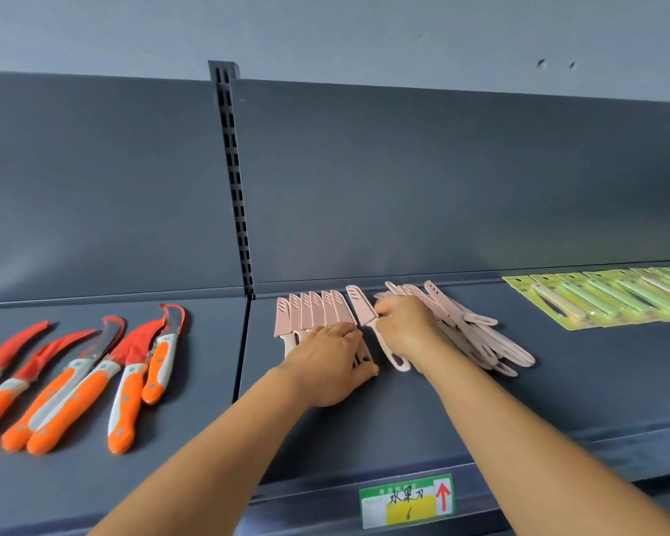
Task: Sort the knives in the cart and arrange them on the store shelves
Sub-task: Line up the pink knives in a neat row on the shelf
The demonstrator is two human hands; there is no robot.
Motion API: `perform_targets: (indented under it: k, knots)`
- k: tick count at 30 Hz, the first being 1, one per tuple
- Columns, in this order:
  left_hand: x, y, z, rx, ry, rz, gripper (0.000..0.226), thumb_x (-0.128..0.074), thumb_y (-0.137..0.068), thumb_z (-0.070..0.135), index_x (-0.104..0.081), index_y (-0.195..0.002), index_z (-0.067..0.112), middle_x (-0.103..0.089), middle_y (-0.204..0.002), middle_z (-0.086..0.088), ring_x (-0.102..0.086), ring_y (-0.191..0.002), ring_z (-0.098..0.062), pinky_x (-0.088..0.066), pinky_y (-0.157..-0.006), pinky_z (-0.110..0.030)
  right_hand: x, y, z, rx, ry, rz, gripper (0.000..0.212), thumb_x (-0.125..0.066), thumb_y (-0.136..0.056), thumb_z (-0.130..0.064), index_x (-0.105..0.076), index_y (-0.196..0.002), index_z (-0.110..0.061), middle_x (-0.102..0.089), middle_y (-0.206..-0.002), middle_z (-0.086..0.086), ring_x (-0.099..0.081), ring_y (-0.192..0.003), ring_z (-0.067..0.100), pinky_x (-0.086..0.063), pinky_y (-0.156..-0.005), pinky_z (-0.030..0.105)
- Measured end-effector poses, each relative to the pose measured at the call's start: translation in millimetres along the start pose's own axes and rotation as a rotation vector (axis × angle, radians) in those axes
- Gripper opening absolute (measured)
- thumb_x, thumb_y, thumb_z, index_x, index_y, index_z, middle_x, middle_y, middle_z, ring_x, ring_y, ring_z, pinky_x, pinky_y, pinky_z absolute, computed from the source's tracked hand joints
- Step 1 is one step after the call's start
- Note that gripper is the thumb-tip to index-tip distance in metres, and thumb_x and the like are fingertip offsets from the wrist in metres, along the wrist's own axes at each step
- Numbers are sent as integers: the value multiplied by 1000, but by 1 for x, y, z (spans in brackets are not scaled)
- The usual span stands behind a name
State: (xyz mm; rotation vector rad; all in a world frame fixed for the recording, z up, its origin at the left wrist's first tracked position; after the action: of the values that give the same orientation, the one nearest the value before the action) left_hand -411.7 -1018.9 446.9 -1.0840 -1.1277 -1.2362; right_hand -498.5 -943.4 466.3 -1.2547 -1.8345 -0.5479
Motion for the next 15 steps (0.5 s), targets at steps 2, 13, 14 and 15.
perform_targets:
  k: [2,13,14,15]
  knots:
    - [0,-1,0,6,4,3,54,-43,-95,49,-45,-134,13,-39,-145,-3,-40,-127,-25,-25,-107,-32,-5,-6,2,-31,-91,2,26,-48,-81,5,-65,-100,7,-66,-105,12,-59,-101,34,-49,-79,37]
    - [-2,-3,-4,33,37,2,48,-45,-94,49,-49,-125,13,-45,-136,-1,-44,-117,-25,-29,-99,-31,-23,-20,5,-45,-28,-51,31,-42,-77,8,-39,-55,-15,-46,-72,4,-39,-67,26,-26,-49,29]
    - [-2,-3,-4,31,36,3,48,-45,-94,49,-49,-126,13,-46,-136,-1,-45,-117,-25,-29,-99,-31,-25,-20,5,-51,-21,-57,28,-43,-79,6,-49,-59,-14,-50,-74,5,-44,-69,27,-30,-52,28]
    - [-2,-4,-5,30,35,2,48,-45,-94,49,-48,-127,14,-46,-136,-1,-45,-118,-25,-29,-100,-31,-26,-19,6,-53,-10,-65,25,-45,-81,4,-59,-67,-12,-54,-76,6,-47,-72,27,-34,-54,27]
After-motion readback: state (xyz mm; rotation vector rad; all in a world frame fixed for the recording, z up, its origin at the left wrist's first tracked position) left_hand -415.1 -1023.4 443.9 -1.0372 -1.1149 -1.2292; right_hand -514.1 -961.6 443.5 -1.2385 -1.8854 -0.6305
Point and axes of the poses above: each hand's wrist, its own y-axis away from the middle knuckle, its own x-axis out of the back of the hand, z = x × y, the point moved 7 cm from there along -y, towards the middle knuckle
